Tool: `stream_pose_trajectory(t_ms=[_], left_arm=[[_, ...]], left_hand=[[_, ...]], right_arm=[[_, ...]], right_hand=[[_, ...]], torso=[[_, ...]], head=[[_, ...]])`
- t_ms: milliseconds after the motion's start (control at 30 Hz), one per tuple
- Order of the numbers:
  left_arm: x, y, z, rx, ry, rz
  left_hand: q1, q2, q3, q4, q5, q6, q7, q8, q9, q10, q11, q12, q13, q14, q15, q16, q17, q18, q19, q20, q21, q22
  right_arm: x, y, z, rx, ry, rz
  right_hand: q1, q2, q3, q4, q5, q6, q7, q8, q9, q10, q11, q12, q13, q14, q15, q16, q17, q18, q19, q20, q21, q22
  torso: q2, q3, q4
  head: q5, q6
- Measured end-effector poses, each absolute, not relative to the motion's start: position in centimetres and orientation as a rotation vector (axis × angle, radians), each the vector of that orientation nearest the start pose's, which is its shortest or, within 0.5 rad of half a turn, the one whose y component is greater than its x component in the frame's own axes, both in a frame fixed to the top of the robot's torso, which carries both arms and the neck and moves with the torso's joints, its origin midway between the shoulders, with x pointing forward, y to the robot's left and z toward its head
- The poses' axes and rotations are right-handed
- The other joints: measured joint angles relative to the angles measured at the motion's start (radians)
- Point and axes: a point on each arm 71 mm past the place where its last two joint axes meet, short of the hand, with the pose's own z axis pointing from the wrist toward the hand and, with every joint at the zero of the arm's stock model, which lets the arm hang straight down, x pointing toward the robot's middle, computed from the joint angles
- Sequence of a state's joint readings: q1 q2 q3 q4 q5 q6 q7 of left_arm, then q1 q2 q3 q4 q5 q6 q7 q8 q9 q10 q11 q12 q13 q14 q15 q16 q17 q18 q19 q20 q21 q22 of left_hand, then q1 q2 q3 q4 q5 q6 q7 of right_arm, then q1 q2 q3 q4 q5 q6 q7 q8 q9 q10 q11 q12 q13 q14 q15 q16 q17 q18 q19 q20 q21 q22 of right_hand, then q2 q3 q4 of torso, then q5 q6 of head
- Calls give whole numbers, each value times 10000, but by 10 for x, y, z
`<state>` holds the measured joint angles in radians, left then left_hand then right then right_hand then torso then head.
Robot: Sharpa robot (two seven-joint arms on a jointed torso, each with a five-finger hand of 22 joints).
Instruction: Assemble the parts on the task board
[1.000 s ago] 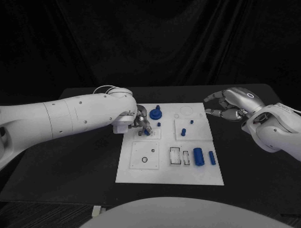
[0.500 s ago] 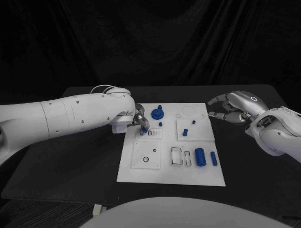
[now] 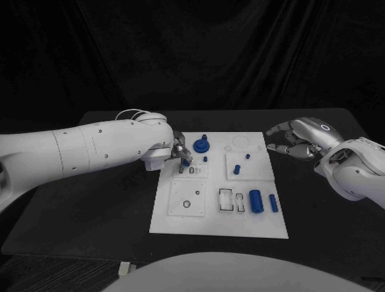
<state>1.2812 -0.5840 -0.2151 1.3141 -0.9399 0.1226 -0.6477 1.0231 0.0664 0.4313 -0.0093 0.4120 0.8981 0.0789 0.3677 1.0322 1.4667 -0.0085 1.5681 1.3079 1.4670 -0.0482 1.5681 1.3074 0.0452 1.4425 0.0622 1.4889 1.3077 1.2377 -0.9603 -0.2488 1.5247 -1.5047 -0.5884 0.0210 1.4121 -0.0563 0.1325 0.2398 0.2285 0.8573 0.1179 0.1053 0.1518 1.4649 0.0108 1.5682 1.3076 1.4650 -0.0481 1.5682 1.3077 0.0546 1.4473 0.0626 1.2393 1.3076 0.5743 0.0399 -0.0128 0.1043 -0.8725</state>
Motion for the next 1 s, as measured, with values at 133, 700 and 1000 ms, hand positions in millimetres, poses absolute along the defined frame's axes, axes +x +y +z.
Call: stream_pose_trajectory(t_ms=[133,700,1000], left_arm=[[496,159,-261,-2191,24568,-2406],[493,151,-264,-2057,24640,-2531],[492,150,-267,-2009,24735,-2540]], left_hand=[[-38,38,10,10,8,13,13,0,0,0,0,0,0,0,0,0,0,1,0,1,0,0],[-210,-54,82,79,35,228,-95,-3,0,0,0,0,0,0,1,0,0,0,0,1,-40,-2],[-238,-83,94,91,34,275,-106,-3,8,0,1,0,0,0,1,0,0,0,0,2,-40,-2]], right_arm=[[456,-258,-219,-2290,15314,5902],[456,-259,-219,-2276,15371,5883],[455,-259,-219,-2274,15393,5877]], right_hand=[[0,0,0,0,0,0,0,0,0,0,0,0,0,0,0,0,4,0,0,0,-1,-1],[-1,-1,27,-27,70,0,0,0,-7,0,0,0,-2,0,0,0,2,-1,0,0,-1,-2],[-1,-1,27,-27,70,0,0,0,-7,0,0,0,-2,0,0,0,1,0,0,-1,-1,-2]], torso=[[-2,3,-1],[-12,3,9],[-18,3,-7]], head=[[36,0],[114,0],[129,0]])
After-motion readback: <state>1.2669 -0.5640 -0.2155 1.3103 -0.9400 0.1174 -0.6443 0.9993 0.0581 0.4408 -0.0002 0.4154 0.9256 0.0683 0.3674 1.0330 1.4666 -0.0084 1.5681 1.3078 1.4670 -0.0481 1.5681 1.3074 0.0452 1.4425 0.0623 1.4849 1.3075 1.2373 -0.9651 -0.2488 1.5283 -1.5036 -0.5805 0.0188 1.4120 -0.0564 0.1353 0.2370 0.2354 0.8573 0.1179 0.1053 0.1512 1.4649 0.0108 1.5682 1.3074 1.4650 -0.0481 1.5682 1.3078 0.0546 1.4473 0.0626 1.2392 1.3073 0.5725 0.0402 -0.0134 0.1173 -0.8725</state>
